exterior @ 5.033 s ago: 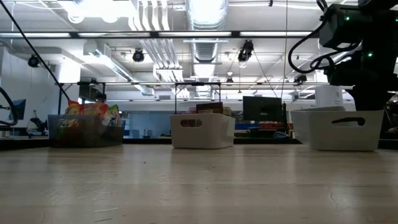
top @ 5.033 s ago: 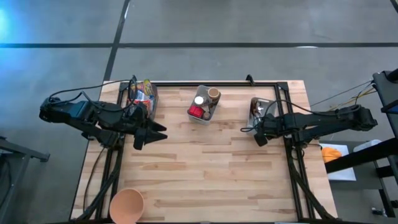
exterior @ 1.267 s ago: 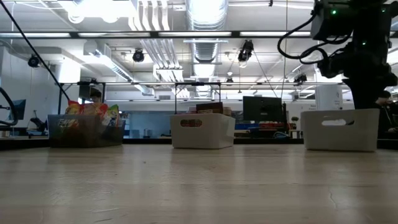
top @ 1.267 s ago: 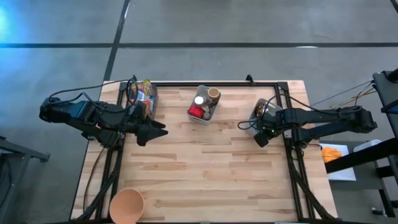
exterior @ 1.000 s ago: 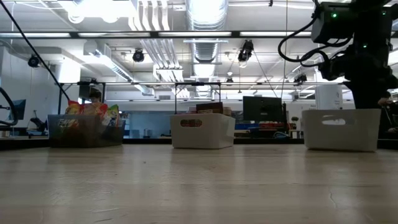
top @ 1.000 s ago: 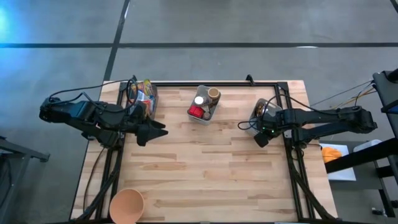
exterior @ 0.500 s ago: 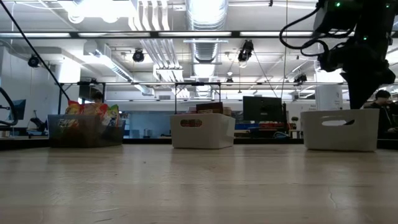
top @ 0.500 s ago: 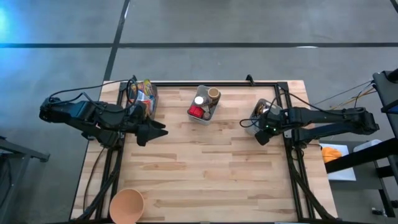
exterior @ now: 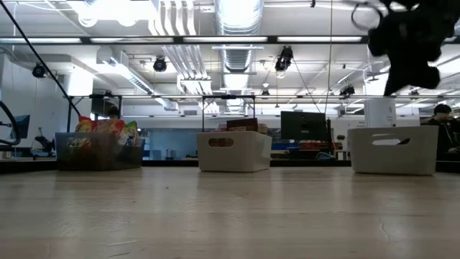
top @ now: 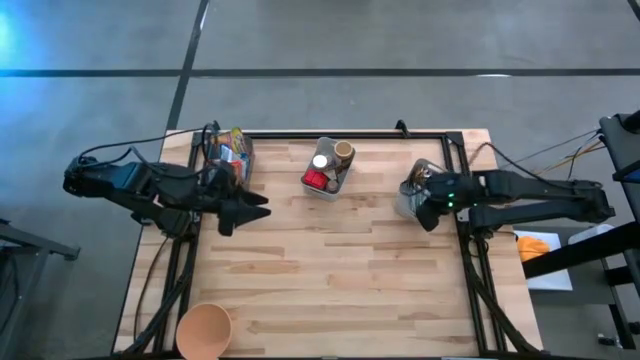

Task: Pick & Place Food Item
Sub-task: Return to Home Position

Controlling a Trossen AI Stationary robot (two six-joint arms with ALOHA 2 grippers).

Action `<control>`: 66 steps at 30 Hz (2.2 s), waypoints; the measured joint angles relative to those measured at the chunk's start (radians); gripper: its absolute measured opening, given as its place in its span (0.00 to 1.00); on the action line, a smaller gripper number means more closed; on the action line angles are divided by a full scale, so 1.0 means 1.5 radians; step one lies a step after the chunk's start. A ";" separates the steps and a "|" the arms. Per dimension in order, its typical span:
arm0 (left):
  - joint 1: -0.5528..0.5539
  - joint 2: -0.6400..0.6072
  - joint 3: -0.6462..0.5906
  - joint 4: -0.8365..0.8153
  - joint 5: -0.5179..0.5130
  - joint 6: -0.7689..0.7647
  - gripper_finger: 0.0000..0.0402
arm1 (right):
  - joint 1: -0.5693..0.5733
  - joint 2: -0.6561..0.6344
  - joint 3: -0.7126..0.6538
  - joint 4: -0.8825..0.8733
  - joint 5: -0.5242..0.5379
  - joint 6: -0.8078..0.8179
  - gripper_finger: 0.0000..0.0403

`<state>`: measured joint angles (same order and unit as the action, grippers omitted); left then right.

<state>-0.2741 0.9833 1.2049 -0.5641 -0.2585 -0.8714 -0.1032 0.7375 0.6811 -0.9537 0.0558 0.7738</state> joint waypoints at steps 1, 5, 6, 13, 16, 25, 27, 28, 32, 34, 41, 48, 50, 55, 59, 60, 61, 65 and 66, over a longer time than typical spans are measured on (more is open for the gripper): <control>0.000 0.000 0.000 0.008 0.000 0.015 0.69 | 0.000 -0.019 0.000 0.026 -0.006 -0.011 0.02; 0.000 0.000 0.003 0.034 0.002 0.060 0.69 | 0.000 -0.103 0.000 0.131 -0.019 -0.027 0.02; 0.000 0.000 0.004 0.034 0.003 0.078 0.69 | 0.000 -0.123 0.000 0.157 -0.019 -0.027 0.02; 0.003 0.000 0.001 0.000 -0.012 0.242 0.69 | 0.000 -0.199 0.008 0.316 -0.027 -0.107 0.02; 0.004 -0.003 0.004 -0.013 -0.015 0.241 0.69 | 0.000 -0.212 0.035 0.350 -0.040 -0.127 0.02; 0.004 -0.064 -0.051 -0.004 -0.027 0.271 0.69 | 0.000 -0.196 0.077 0.469 -0.267 -0.174 0.02; 0.004 -0.081 -0.077 0.011 -0.007 0.289 0.69 | 0.000 -0.189 0.077 0.491 -0.332 -0.165 0.02; 0.004 -0.088 -0.090 0.027 0.000 0.304 0.69 | 0.000 -0.190 0.077 0.490 -0.346 -0.147 0.02; 0.007 -0.122 -0.159 0.093 0.003 0.369 0.69 | 0.001 -0.189 0.072 0.499 -0.351 -0.122 0.02; 0.016 -0.148 -0.195 0.131 0.004 0.376 0.69 | 0.006 -0.189 0.069 0.505 -0.354 -0.159 0.02; 0.058 -0.266 -0.331 0.159 0.005 0.289 0.69 | 0.013 -0.191 0.065 0.501 -0.295 -0.224 0.02; 0.080 -0.367 -0.436 0.170 0.003 0.281 0.69 | 0.013 -0.184 0.020 0.533 -0.226 -0.273 0.02; 0.080 -0.394 -0.464 0.171 0.003 0.284 0.69 | 0.014 -0.186 -0.005 0.551 -0.247 -0.275 0.02; 0.080 -0.467 -0.532 0.170 0.003 0.284 0.69 | 0.014 -0.192 -0.072 0.605 -0.264 -0.264 0.02; 0.080 -0.515 -0.571 0.172 0.003 0.284 0.69 | 0.015 -0.206 -0.107 0.629 -0.264 -0.271 0.02; 0.080 -0.525 -0.580 0.172 0.003 0.284 0.69 | 0.015 -0.211 -0.114 0.632 -0.263 -0.276 0.02; 0.080 -0.533 -0.588 0.172 0.000 0.284 0.69 | 0.015 -0.216 -0.122 0.633 -0.262 -0.277 0.02; 0.080 -0.561 -0.618 0.171 -0.008 0.286 0.69 | 0.015 -0.246 -0.155 0.638 -0.249 -0.279 0.02; 0.080 -0.568 -0.623 0.171 -0.009 0.286 0.69 | 0.015 -0.254 -0.165 0.648 -0.246 -0.279 0.02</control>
<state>-0.1543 0.1320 0.2697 -0.3075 -0.2720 -0.4427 -0.0811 0.3558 0.4339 0.0186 -0.3139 0.3551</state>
